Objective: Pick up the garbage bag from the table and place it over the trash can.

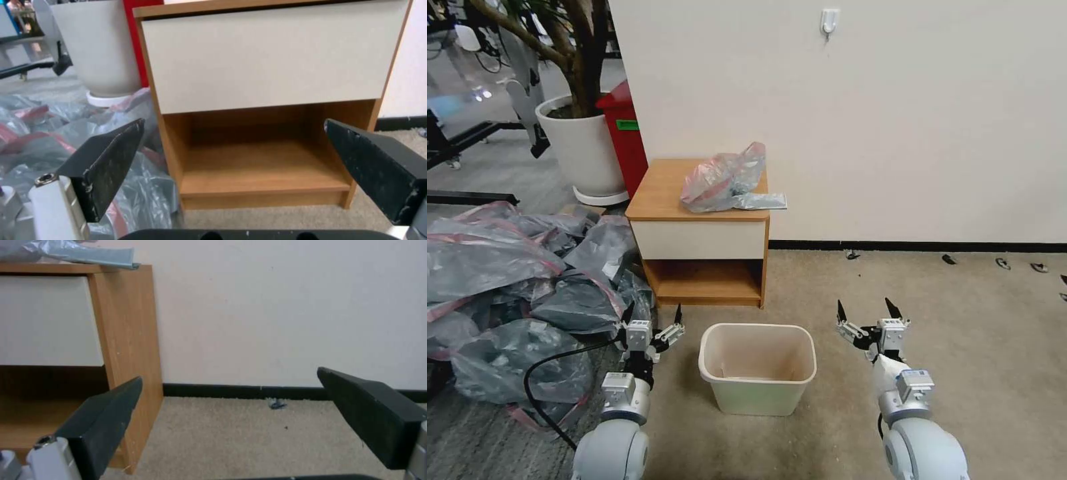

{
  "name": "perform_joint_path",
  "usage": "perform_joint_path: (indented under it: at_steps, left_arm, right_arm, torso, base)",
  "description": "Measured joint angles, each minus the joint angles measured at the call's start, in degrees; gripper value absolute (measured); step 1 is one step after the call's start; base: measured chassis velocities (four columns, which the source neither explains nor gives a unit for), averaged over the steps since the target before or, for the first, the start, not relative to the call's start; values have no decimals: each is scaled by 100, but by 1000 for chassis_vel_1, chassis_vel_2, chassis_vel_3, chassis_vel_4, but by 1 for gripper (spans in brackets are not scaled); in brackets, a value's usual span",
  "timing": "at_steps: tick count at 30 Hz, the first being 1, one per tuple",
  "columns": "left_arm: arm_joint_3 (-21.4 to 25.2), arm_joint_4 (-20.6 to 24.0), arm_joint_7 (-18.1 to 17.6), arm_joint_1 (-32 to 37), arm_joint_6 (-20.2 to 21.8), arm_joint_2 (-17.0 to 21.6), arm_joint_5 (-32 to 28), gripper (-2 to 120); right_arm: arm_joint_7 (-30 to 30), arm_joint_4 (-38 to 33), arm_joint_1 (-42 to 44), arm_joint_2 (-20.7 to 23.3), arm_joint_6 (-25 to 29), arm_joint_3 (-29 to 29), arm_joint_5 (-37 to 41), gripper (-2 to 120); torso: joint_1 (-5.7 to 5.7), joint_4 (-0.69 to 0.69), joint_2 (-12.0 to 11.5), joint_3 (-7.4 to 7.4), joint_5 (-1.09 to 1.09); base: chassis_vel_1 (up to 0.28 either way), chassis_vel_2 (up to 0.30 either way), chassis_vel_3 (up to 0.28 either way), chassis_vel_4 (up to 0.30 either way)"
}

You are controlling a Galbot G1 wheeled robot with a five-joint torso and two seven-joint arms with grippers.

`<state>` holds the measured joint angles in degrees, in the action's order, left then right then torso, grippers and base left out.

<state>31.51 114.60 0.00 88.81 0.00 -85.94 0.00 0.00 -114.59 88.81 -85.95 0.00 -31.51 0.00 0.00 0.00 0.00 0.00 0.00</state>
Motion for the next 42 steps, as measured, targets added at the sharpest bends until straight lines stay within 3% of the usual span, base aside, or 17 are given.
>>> perform_joint_path:
  at_steps: [42]
  left_arm:
    - [0, 0, 0, 0, 0, 0, 0, 100]
  right_arm:
    - [0, 0, 0, 0, 0, 0, 0, 100]
  torso:
    - [0, 0, 0, 0, 0]
  base:
    - [0, 0, 0, 0]
